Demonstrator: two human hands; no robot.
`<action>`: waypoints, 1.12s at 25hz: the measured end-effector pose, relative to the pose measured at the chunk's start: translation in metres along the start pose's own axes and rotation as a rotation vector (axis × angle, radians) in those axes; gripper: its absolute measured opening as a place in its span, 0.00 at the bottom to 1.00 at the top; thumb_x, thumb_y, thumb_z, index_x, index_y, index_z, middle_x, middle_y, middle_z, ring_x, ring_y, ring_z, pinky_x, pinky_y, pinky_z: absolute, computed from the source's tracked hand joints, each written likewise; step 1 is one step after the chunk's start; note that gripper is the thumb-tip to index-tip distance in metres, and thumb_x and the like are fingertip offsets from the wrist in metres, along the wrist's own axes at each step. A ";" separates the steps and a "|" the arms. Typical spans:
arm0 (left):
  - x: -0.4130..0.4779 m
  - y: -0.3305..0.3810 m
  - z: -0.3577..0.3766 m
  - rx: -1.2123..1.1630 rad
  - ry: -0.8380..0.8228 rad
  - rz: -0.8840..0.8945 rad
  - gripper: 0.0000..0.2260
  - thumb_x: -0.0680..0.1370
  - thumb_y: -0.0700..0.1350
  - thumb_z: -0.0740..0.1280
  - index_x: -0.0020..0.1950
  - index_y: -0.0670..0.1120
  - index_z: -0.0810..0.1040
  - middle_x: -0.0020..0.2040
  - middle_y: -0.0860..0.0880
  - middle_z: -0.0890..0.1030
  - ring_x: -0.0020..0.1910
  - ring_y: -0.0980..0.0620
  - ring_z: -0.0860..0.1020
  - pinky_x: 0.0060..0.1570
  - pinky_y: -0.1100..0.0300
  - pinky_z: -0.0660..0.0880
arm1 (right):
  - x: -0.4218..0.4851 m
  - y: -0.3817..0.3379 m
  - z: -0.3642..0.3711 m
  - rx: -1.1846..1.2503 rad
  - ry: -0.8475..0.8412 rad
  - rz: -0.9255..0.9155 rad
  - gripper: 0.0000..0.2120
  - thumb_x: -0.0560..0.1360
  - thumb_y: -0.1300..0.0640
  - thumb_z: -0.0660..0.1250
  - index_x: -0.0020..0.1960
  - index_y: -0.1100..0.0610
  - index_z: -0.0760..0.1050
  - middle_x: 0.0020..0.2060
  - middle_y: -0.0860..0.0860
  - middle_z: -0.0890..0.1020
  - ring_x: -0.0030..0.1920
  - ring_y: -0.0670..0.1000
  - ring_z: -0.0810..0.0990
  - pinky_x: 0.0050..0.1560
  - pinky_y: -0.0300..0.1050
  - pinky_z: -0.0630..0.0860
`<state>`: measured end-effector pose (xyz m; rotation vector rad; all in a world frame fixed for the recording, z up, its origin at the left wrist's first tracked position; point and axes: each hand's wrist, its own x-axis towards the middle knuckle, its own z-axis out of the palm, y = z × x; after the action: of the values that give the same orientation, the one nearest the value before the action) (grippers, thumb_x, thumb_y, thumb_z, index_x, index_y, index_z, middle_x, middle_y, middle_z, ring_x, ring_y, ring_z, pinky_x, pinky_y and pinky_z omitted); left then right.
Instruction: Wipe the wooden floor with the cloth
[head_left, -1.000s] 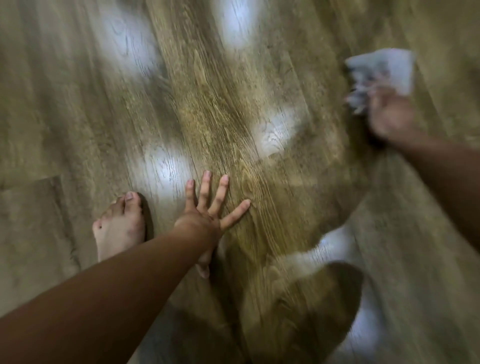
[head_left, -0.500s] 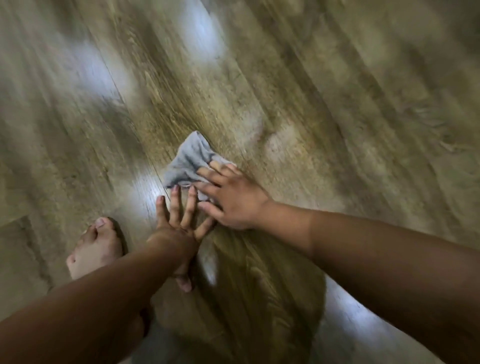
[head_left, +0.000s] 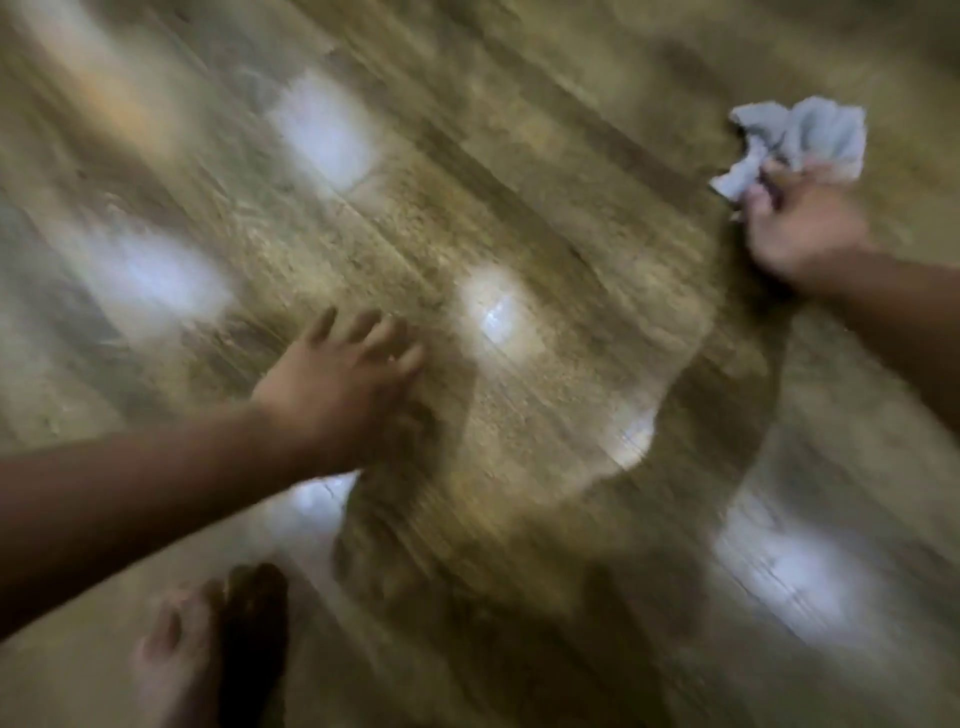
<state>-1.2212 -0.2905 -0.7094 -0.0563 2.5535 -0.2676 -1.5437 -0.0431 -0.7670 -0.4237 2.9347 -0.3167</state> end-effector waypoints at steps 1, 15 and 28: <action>0.030 -0.014 -0.007 -0.082 0.142 0.004 0.30 0.79 0.62 0.51 0.77 0.48 0.61 0.77 0.40 0.62 0.76 0.39 0.62 0.74 0.40 0.60 | -0.023 -0.022 0.015 -0.003 0.034 -0.001 0.31 0.79 0.44 0.44 0.69 0.61 0.72 0.68 0.66 0.72 0.70 0.64 0.68 0.70 0.53 0.61; 0.196 -0.085 -0.027 0.037 0.336 0.328 0.31 0.80 0.59 0.49 0.76 0.43 0.65 0.74 0.36 0.66 0.72 0.34 0.65 0.67 0.37 0.65 | -0.223 0.153 -0.040 -0.043 -0.137 0.616 0.38 0.76 0.30 0.43 0.71 0.53 0.71 0.67 0.63 0.75 0.65 0.67 0.74 0.65 0.60 0.72; 0.193 -0.092 0.000 -0.267 0.556 0.353 0.27 0.75 0.56 0.59 0.67 0.41 0.78 0.63 0.30 0.77 0.68 0.35 0.66 0.72 0.40 0.60 | 0.012 -0.258 0.049 0.139 -0.400 -0.141 0.26 0.84 0.43 0.49 0.79 0.49 0.59 0.80 0.51 0.55 0.80 0.53 0.50 0.78 0.47 0.47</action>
<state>-1.3849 -0.3997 -0.7940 0.4200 3.0644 0.2305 -1.4788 -0.2978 -0.7559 -0.5969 2.4831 -0.3991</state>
